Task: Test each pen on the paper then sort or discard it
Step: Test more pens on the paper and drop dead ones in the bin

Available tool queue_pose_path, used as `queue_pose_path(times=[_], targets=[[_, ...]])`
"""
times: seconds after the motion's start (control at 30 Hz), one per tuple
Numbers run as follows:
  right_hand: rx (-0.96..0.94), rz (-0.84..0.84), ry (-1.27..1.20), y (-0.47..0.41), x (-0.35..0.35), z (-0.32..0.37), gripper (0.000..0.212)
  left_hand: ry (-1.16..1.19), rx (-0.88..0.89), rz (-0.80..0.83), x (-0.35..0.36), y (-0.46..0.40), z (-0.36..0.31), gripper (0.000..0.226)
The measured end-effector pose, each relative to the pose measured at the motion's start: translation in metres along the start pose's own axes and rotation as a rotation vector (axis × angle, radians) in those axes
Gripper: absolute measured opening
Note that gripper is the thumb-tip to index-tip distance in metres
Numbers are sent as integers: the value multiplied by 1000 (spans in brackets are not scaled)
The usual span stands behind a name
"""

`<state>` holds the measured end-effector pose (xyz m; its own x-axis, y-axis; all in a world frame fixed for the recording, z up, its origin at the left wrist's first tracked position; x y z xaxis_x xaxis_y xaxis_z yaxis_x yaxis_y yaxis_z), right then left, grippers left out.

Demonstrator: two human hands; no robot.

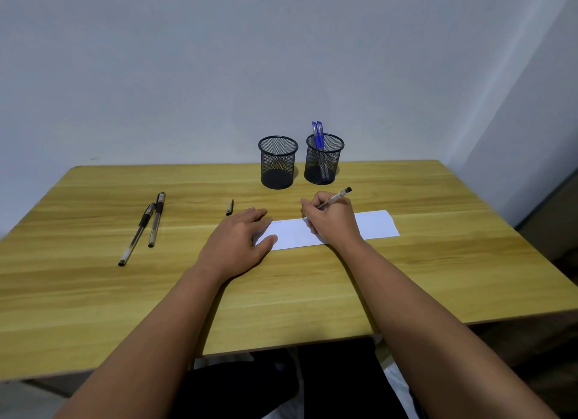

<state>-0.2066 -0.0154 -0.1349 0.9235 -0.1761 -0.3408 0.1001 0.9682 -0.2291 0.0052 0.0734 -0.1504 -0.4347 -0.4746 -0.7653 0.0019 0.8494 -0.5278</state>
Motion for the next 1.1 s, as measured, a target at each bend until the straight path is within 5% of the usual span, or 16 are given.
queue_pose_path(times=[1.1], targets=[[-23, -86, 64, -1, 0, -1, 38, 19, -9, -17, -1, 2, -1, 50]])
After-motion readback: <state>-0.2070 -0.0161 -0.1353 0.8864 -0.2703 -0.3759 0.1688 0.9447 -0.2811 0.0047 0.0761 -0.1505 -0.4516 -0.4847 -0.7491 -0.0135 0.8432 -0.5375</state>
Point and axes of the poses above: each hand's wrist, its own y-axis away from the middle knuckle, its own x-axis out of the palm, z = x × y, the point moved 1 cm from there along -y, towards the middle knuckle, and after that the axes turned 15 degrees about -z, right-handed, at the moved point
